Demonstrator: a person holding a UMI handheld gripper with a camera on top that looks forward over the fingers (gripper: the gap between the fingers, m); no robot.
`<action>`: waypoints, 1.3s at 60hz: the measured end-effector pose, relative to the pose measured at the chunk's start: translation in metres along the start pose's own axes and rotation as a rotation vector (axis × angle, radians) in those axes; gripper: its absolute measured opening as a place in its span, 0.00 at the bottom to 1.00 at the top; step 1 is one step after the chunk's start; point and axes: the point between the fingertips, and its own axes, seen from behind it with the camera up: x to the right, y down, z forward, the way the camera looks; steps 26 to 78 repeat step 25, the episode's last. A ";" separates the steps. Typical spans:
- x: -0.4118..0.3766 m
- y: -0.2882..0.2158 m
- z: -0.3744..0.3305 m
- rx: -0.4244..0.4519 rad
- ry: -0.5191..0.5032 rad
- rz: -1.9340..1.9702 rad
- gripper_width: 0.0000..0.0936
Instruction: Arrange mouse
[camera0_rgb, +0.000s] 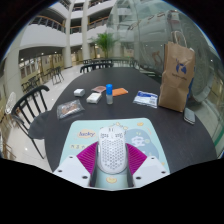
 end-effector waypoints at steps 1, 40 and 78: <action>0.002 0.000 -0.001 0.002 0.008 -0.004 0.46; 0.058 0.027 -0.108 -0.010 -0.186 -0.129 0.91; 0.058 0.027 -0.108 -0.010 -0.186 -0.129 0.91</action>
